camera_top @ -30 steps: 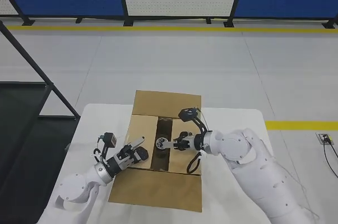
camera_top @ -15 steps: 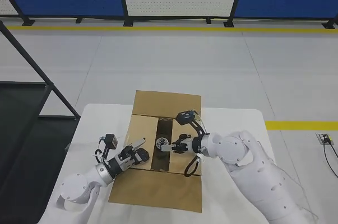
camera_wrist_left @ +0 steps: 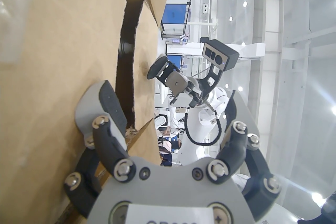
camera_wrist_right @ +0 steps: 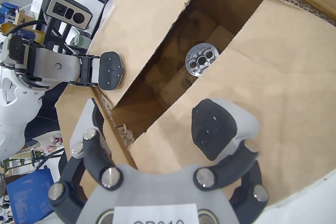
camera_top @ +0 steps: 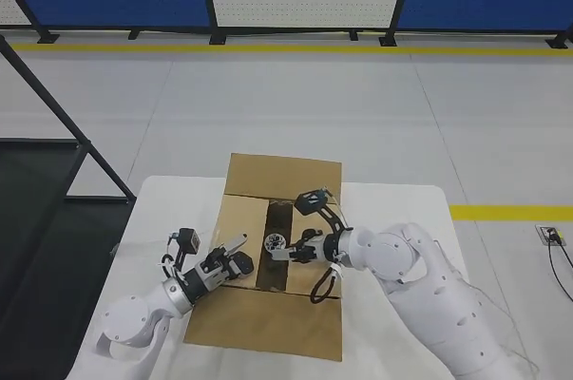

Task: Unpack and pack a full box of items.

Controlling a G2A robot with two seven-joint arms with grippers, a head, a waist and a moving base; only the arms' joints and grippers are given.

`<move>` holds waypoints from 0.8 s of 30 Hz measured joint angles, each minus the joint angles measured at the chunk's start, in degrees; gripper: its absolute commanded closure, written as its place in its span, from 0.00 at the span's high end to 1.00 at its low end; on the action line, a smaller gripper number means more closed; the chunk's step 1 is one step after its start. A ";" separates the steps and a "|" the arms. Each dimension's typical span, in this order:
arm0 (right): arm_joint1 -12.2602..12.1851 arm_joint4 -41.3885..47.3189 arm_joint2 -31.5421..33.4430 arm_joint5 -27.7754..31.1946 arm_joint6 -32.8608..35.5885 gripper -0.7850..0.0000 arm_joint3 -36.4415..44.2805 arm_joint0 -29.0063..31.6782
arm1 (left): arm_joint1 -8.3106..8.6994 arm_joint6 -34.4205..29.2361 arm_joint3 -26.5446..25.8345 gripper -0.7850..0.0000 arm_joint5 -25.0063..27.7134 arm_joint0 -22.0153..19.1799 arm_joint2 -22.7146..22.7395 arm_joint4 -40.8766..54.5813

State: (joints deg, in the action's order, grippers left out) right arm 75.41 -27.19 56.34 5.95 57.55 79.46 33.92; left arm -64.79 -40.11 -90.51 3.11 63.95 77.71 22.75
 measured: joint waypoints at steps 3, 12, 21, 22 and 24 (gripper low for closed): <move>-0.18 1.69 1.12 0.63 -0.25 1.00 0.49 0.34 | 0.11 -0.33 -1.05 1.00 2.06 0.65 0.74 0.00; -0.67 9.46 5.02 3.73 -1.96 1.00 -0.24 1.37 | 0.75 -6.60 -4.78 1.00 12.27 4.37 4.98 3.34; -1.41 13.19 8.77 4.83 -4.22 1.00 -0.21 2.35 | 1.95 -17.81 -3.92 1.00 21.29 10.83 12.97 11.60; -1.50 13.52 9.17 4.93 -4.39 1.00 -0.15 2.44 | 2.03 -18.94 -3.54 1.00 21.81 11.44 13.54 12.66; -1.72 13.90 10.07 5.00 -4.74 1.00 -0.02 2.59 | 2.19 -21.78 -2.49 1.00 22.74 12.78 14.68 15.70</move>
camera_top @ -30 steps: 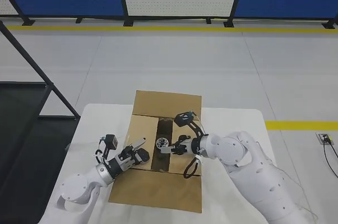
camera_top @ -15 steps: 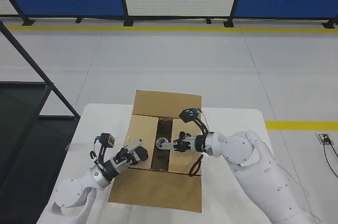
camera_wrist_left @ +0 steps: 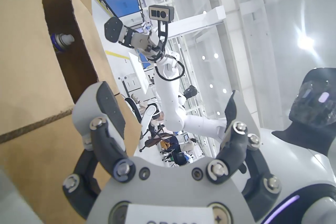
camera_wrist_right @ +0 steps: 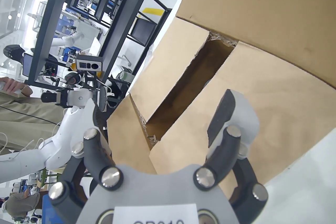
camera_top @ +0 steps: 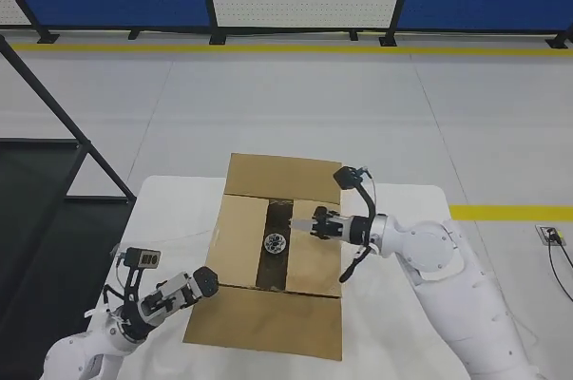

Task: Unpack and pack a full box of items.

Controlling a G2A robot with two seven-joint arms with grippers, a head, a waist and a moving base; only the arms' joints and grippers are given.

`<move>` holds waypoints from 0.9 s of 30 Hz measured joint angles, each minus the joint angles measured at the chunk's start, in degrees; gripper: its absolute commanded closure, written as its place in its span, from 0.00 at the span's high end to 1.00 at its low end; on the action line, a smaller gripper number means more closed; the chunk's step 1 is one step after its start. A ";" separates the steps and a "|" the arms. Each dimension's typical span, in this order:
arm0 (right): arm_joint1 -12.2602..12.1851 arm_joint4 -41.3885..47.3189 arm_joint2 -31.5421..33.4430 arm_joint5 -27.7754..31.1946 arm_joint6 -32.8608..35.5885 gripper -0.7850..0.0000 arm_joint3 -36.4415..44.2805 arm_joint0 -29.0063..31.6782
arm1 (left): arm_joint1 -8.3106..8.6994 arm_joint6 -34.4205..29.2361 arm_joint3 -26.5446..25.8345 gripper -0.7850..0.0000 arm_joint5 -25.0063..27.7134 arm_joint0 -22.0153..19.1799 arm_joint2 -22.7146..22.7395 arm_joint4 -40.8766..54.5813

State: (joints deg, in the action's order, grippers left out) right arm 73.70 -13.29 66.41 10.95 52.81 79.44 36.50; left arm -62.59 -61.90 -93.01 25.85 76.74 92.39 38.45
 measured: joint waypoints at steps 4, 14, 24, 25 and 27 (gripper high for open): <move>-0.34 -1.24 1.06 -1.44 -1.42 1.00 -0.04 0.09 | 0.27 -6.11 2.82 1.00 1.10 1.81 1.65 5.78; -0.78 -3.47 1.47 -4.65 0.57 1.00 -0.21 -0.47 | 0.60 -8.06 5.15 1.00 1.74 3.56 3.88 6.71; -0.62 -0.72 1.86 -3.07 -3.57 1.00 -2.32 0.05 | 0.47 -4.80 3.44 1.00 0.37 3.47 2.79 5.30; -0.61 0.19 2.19 -2.19 -4.05 1.00 -3.41 -0.28 | 0.49 -4.62 3.47 1.00 0.28 3.53 3.00 5.47; -0.58 2.54 2.94 0.35 -5.00 1.00 -6.44 -1.19 | 0.60 -4.93 3.98 1.00 0.08 3.75 3.96 6.66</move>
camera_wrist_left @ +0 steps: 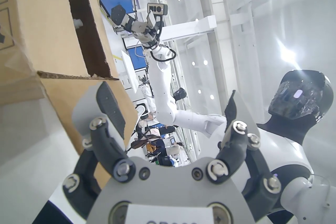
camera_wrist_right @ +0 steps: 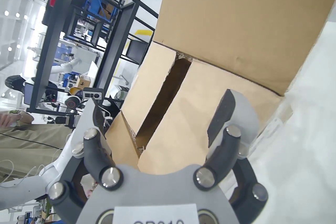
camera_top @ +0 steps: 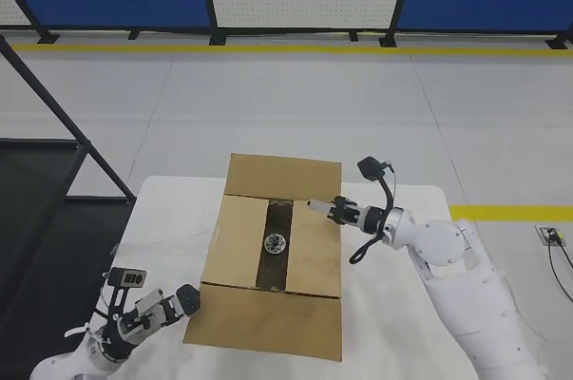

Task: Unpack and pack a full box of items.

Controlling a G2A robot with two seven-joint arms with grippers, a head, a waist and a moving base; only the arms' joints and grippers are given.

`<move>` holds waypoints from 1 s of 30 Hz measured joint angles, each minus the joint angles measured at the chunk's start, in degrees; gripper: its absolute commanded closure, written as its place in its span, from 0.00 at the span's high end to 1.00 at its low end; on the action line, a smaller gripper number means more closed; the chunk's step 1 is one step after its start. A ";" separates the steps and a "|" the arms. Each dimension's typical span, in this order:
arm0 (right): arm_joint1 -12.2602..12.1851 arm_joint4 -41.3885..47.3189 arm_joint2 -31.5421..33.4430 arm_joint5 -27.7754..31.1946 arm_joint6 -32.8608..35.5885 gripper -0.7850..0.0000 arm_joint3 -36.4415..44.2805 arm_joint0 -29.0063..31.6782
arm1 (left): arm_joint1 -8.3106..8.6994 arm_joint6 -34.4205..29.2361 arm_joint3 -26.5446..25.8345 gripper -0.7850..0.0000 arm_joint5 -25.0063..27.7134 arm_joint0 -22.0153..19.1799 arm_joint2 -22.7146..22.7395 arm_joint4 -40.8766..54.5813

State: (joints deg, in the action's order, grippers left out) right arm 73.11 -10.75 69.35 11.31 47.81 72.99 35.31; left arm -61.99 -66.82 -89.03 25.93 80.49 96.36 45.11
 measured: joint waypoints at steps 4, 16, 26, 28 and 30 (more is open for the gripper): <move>0.19 0.56 0.05 3.90 -2.91 1.00 -6.98 -2.85 | 0.36 -1.81 1.93 1.00 -0.23 0.36 2.42 1.37; 3.77 1.52 -6.40 8.58 -15.35 1.00 -31.55 -14.47 | 1.34 -8.44 6.10 1.00 -2.10 0.94 4.79 -1.15; 7.18 13.21 -8.19 17.13 -7.84 1.00 -46.14 -20.77 | 1.37 -8.19 6.05 1.00 -2.05 0.17 2.58 -2.67; 7.57 16.91 -7.46 19.71 -5.19 1.00 -48.36 -21.62 | 1.39 -8.14 5.99 1.00 -2.03 0.11 2.32 -2.73; 7.80 20.60 -6.49 21.92 -2.46 1.00 -50.29 -22.35 | 1.42 -8.17 5.95 1.00 -2.08 0.13 2.09 -2.75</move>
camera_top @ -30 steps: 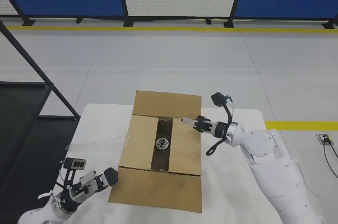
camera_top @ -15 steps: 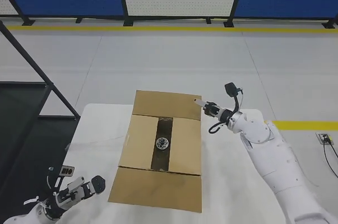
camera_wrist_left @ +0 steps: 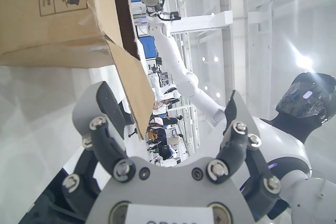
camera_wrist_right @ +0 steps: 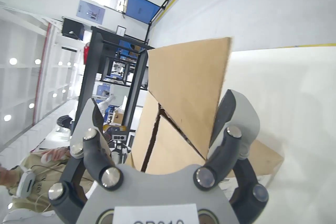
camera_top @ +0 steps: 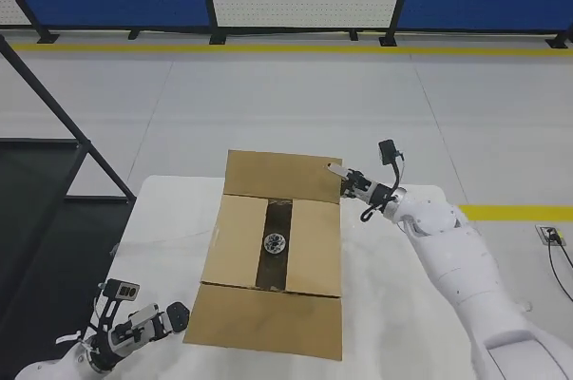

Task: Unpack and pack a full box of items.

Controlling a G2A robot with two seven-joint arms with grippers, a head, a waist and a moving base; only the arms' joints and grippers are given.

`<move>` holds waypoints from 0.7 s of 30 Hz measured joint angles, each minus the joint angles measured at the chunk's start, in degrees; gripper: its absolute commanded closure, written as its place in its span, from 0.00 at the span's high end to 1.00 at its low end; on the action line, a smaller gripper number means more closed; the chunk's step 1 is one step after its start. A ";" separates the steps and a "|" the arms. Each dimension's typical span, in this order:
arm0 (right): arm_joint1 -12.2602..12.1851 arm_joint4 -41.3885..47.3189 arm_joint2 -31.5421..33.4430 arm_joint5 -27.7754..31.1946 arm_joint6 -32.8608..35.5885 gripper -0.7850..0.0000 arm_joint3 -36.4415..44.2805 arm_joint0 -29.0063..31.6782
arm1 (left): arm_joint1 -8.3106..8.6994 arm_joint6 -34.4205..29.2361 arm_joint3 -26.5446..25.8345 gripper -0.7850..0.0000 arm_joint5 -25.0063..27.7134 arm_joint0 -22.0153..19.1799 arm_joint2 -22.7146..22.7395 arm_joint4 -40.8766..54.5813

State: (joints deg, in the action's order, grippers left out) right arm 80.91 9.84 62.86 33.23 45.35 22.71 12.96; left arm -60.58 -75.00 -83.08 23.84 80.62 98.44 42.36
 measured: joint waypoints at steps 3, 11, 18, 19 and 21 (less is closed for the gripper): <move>0.07 4.02 1.25 2.46 3.46 1.00 -2.05 -0.97 | 0.04 -0.13 -0.01 1.00 -0.15 0.06 -0.40 -0.22; -0.35 7.99 2.92 6.75 9.76 1.00 -3.91 -2.20 | 0.17 -1.82 -0.41 1.00 -0.50 0.03 -1.90 -0.87; -1.09 8.91 3.68 8.83 14.48 1.00 -3.00 -2.47 | 0.18 -1.40 -0.89 1.00 -0.84 -0.59 -3.37 -1.19; -1.18 8.90 3.73 9.08 14.81 1.00 -2.76 -2.47 | 0.18 -1.34 -1.05 1.00 -0.85 -0.68 -3.55 -1.33; -1.39 8.70 3.80 9.51 15.49 1.00 -2.12 -2.47 | 0.19 -1.02 -1.49 1.00 -0.70 -0.84 -3.83 -1.53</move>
State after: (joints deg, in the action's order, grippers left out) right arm 79.52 18.54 66.66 42.73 60.84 20.58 10.49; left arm -60.38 -76.02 -84.57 23.14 79.78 94.61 40.82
